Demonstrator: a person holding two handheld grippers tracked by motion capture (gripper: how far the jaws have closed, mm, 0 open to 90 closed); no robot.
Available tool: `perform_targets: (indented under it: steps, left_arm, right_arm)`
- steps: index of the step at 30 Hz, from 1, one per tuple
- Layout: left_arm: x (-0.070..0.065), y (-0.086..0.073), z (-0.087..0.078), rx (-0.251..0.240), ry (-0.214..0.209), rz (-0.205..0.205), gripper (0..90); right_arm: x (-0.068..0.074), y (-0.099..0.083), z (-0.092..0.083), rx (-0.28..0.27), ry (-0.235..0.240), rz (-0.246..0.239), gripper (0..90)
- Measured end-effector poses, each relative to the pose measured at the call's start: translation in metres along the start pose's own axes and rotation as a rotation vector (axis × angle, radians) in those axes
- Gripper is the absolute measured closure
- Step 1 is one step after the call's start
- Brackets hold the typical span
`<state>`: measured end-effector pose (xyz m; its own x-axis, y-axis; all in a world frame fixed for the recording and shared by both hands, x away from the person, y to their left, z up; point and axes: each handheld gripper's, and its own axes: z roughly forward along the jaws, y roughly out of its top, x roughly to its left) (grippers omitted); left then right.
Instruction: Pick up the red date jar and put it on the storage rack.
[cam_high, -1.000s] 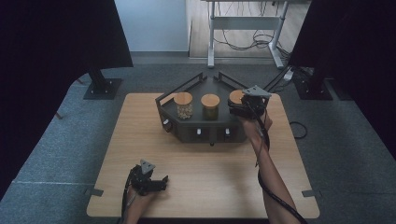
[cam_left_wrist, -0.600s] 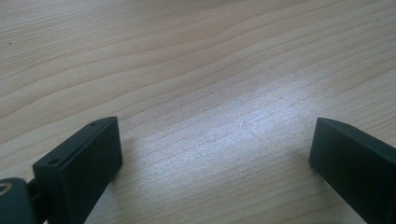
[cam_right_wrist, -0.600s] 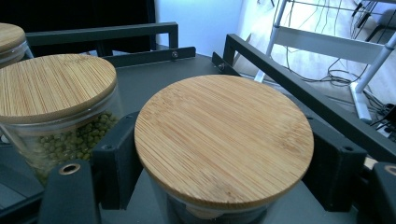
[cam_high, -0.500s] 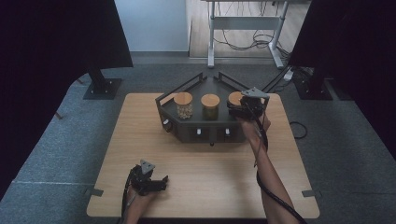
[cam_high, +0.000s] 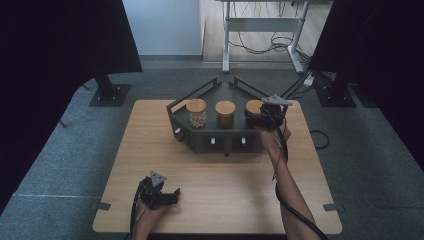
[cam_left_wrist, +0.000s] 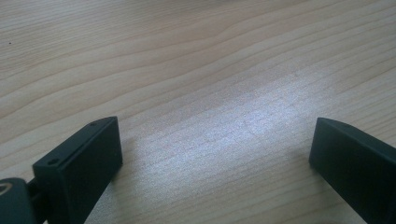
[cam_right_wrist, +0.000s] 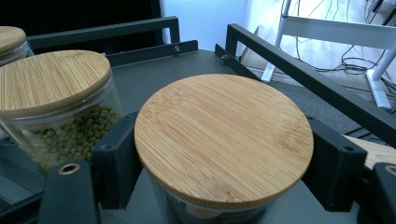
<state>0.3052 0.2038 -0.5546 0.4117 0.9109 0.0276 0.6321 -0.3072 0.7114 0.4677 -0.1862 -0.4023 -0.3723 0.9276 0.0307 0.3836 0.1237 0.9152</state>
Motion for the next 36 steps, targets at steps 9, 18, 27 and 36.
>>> perform_targets:
  steps: [9, 18, 27, 36]
  left_arm:
    - [0.000, 0.000, 0.000, 0.000, 0.000, 0.000, 2.2]
    - [0.000, 0.000, 0.000, 0.000, 0.000, 0.000, 2.2]
    - [0.000, 0.000, 0.000, 0.000, 0.000, 0.000, 2.2]
    - [0.000, 0.000, 0.000, 0.000, 0.000, 0.000, 2.2]
  right_arm:
    - [-0.001, 0.000, 0.001, 0.010, 0.008, -0.020, 19.9]
    - [-0.005, -0.002, 0.002, -0.002, 0.011, -0.040, 3.6]
    - [-0.005, -0.004, -0.002, -0.001, 0.012, -0.047, 3.7]
    - [-0.007, -0.006, -0.008, -0.018, 0.020, -0.041, 4.8]
